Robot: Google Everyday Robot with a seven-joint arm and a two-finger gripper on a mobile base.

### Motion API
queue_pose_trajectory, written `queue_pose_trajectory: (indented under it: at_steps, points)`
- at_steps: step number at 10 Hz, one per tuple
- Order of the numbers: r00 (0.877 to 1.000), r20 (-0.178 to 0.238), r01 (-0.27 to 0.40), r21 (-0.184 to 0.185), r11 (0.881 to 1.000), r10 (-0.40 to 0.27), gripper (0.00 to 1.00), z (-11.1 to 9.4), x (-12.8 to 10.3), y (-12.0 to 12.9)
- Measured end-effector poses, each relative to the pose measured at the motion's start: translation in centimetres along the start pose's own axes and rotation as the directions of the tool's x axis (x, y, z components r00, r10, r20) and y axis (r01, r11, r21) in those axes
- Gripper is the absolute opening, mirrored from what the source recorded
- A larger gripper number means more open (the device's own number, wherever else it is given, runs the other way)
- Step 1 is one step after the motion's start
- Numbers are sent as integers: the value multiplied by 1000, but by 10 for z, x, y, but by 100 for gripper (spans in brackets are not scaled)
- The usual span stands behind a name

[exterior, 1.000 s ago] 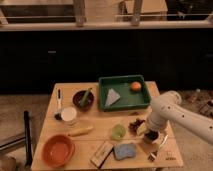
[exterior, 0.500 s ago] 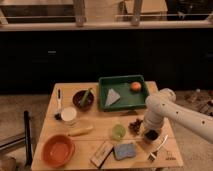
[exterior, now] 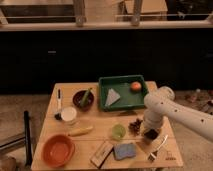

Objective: Stack cups into tray

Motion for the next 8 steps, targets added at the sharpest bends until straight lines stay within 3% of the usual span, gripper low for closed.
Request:
queue_pose_trajectory:
  at_steps: [3, 5, 8]
  points:
    - [1000, -14, 2, -26, 1000, -2, 0, -15, 2, -5]
    - [999, -36, -1, -50, 999, -1, 0, -42, 6, -19]
    - [999, -39, -19, -78, 997, 16, 0, -63, 17, -45]
